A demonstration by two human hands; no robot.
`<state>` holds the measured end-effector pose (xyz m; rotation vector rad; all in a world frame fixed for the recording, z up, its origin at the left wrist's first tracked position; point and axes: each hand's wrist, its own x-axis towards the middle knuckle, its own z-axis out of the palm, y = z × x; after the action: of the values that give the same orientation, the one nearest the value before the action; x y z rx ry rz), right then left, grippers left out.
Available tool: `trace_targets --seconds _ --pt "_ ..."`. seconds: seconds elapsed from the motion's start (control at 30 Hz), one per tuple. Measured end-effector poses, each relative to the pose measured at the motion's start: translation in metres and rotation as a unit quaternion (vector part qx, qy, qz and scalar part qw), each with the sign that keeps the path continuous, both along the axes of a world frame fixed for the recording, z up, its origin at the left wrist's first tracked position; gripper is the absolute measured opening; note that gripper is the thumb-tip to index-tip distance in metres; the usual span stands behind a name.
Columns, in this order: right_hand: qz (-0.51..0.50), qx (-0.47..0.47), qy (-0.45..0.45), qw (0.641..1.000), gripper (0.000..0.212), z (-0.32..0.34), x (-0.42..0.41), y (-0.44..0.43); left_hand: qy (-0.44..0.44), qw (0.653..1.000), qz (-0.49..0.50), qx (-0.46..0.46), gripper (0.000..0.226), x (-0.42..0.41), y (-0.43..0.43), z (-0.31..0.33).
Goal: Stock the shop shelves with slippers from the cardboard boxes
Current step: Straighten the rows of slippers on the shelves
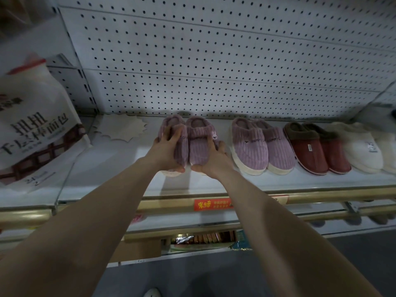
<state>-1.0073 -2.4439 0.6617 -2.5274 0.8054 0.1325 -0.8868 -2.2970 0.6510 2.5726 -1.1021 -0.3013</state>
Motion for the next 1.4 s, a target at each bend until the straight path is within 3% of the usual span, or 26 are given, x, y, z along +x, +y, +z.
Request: trace_targets --seconds 1.0,1.07,1.23,1.4 --pt "-0.019 0.008 0.002 1.000 0.120 -0.005 -0.005 0.001 -0.008 1.000 -0.008 0.000 0.143 0.001 -0.001 -0.003" --pt "-0.020 0.023 -0.003 1.000 0.115 -0.005 -0.006 0.000 -0.001 1.000 -0.005 0.005 0.141 0.000 -0.001 -0.003" --pt "-0.013 0.011 -0.047 0.999 0.063 0.006 -0.013 -0.009 0.016 1.000 0.023 0.001 0.123 0.002 -0.004 0.005" --pt "-0.014 -0.031 -0.065 0.997 0.057 0.011 -0.024 -0.012 -0.076 0.995 -0.008 -0.068 0.105 -0.007 -0.009 0.013"
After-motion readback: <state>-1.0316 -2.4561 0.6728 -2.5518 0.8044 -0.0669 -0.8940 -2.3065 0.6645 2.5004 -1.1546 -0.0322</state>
